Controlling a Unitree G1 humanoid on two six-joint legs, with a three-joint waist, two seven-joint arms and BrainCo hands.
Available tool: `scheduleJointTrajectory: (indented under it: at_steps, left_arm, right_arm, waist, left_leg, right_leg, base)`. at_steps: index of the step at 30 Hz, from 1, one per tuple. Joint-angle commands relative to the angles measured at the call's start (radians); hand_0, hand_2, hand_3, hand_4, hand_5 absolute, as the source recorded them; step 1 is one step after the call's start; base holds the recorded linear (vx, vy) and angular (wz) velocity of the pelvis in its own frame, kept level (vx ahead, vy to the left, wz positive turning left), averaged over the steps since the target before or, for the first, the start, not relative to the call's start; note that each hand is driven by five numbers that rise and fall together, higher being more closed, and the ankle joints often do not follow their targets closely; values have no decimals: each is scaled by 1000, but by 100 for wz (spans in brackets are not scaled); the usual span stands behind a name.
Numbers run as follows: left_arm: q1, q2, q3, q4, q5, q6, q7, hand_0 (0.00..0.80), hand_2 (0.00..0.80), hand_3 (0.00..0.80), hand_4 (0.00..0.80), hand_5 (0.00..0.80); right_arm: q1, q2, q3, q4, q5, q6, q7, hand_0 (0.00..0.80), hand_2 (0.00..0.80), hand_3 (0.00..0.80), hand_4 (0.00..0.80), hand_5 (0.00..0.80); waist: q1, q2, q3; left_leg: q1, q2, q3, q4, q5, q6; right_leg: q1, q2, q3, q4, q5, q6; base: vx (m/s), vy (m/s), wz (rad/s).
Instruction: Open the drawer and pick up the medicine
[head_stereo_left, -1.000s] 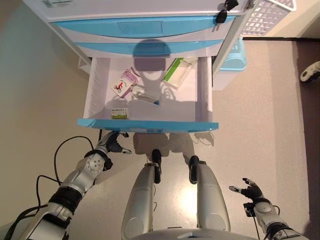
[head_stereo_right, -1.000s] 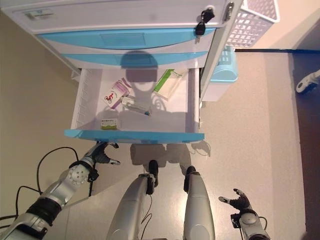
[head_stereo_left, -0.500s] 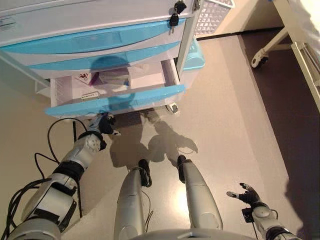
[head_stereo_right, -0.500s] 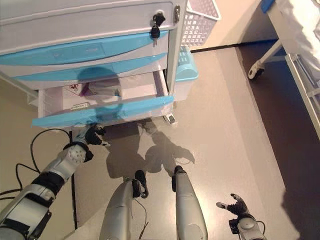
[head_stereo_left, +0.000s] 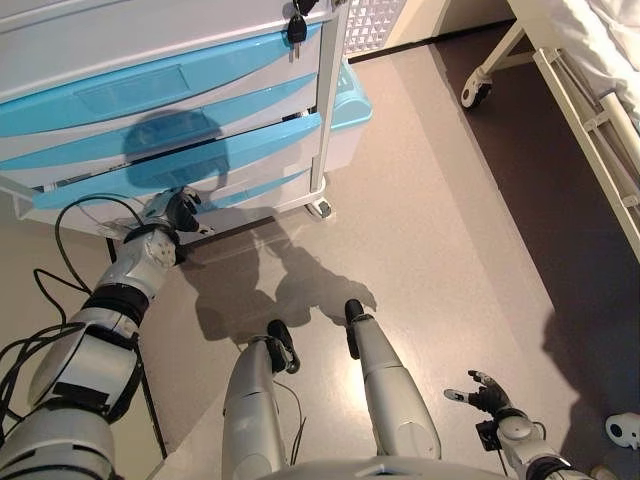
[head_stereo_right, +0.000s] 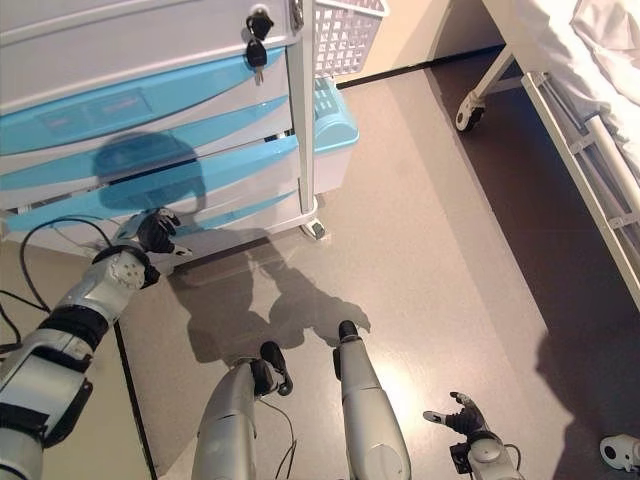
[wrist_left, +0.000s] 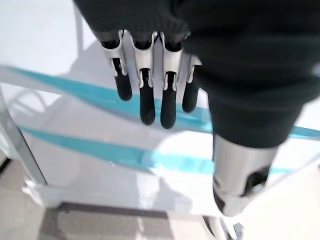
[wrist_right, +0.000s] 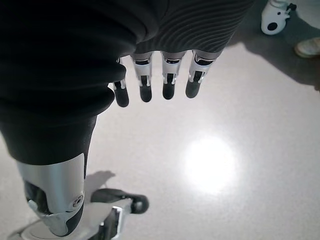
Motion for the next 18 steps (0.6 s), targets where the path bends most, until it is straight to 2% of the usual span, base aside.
scheduleJointTrajectory:
  at_steps: [1,8,16,18]
  left_arm:
    - [-97,101,16,19,-15,-18,81,0,0,0,0,0]
    - [-98,99,2,29,-7,-18,68,0,0,0,0,0]
    - [-21,66,37,-6,-37,-14,39,0,0,0,0,0]
    - [103,12,129,-52,-127,-30,35,0,0,0,0,0]
  right_arm:
    - [39,-47,33,15,22,1,-1,0,0,0,0,0]
    - [52,-46,34,13,18,-4,-1,0,0,0,0,0]
    - [60,-49,24,4,9,1,-6,0,0,0,0,0]
    - [69,-38,3,8,5,6,-11,0,0,0,0,0]
  waist:
    - [-12,11,-60]
    - [-5,18,-79]
    - [7,30,-86]
    - [23,38,-87]
  left_leg:
    - [99,-48,31,-59,-80,20]
    - [91,-57,12,-84,-67,18]
    - [104,-75,-19,-109,-50,15]
    - [125,-87,-42,-129,-37,13]
  right_leg:
    - [7,9,16,-123,83,-7]
    - [9,-1,-9,-138,87,-10]
    - [32,-16,-38,-138,79,-23]
    - [58,-25,-56,-141,74,-31]
  base:
    - [0,0,0]
    - [1,-7,1]
    - [4,-54,10]
    - [30,-111,14]
